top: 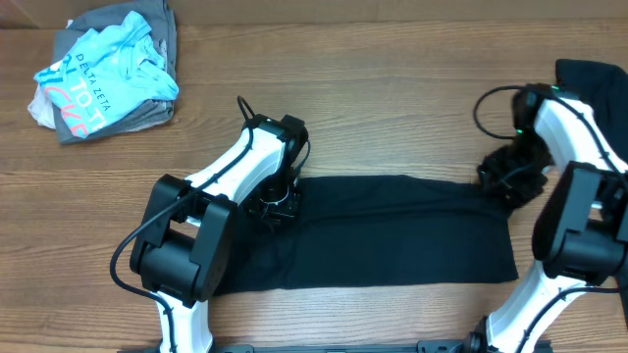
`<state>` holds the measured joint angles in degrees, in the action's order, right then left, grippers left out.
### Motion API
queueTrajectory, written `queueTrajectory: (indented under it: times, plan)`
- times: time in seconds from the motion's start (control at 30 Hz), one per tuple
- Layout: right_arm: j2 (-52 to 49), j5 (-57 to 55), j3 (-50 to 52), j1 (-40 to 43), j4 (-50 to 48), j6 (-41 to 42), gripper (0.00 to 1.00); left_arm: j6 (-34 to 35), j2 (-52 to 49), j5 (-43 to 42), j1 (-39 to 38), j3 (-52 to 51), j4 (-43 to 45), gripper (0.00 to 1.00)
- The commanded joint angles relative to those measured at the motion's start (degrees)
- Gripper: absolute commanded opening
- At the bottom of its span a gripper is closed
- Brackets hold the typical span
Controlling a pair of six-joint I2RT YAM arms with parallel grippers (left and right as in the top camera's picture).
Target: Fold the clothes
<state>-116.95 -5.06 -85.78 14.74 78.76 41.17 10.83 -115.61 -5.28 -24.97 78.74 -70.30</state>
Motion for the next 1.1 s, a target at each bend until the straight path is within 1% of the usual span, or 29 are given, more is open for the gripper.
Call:
queueTrajectory:
  times: [0.0, 0.13, 0.37, 0.5, 0.6, 0.63, 0.67, 0.7, 0.83, 0.9, 1.07]
  plan:
    - [1.4, -1.3, 0.4, 3.8, -0.1, 0.2, 0.65, 0.9, 1.0, 1.2, 0.6, -0.2, -0.2, 0.05]
    - [1.4, -1.2, 0.4, 4.6, -0.2, -3.2, 0.64, 1.0, 1.0, 1.2, 0.6, -0.2, 0.8, 0.06]
    - [1.4, 2.6, 0.2, 4.3, -1.6, -3.3, 0.62, 1.0, 1.0, 1.2, 0.6, -0.2, 1.1, 0.07]
    - [1.4, 5.2, 0.2, 4.3, -2.3, -3.5, 0.62, 0.9, 1.0, 1.2, 0.6, -0.2, 1.1, 0.08]
    - [1.4, 5.4, 0.2, 4.3, -2.7, -3.5, 0.61, 0.9, 1.0, 1.2, 0.6, -0.2, 1.1, 0.08]
    - [1.4, 5.4, 0.2, 4.3, -3.1, -3.5, 0.48, 0.9, 1.0, 1.3, 0.6, -0.2, 1.2, 0.08]
    - [1.4, 5.4, 0.2, 4.3, -3.2, -3.5, 0.43, 0.9, 1.0, 1.3, 0.6, -0.2, 1.2, 0.09]
    - [1.4, 5.4, 0.2, 4.3, -3.3, -3.5, 0.41, 0.9, 1.0, 1.3, 0.6, -0.2, 1.2, 0.08]
    - [1.4, 5.4, 0.2, 4.3, -3.5, -3.5, 0.41, 0.9, 1.0, 1.3, 0.6, -0.2, 1.2, 0.09]
    - [1.4, 5.3, 0.2, 4.3, -3.5, -3.5, 0.31, 0.8, 1.0, 1.3, 0.6, -0.2, 1.2, 0.09]
    - [1.4, 5.2, 0.2, 4.3, -3.6, -3.5, 0.29, 0.8, 1.0, 1.3, 0.6, -0.2, 1.2, 0.09]
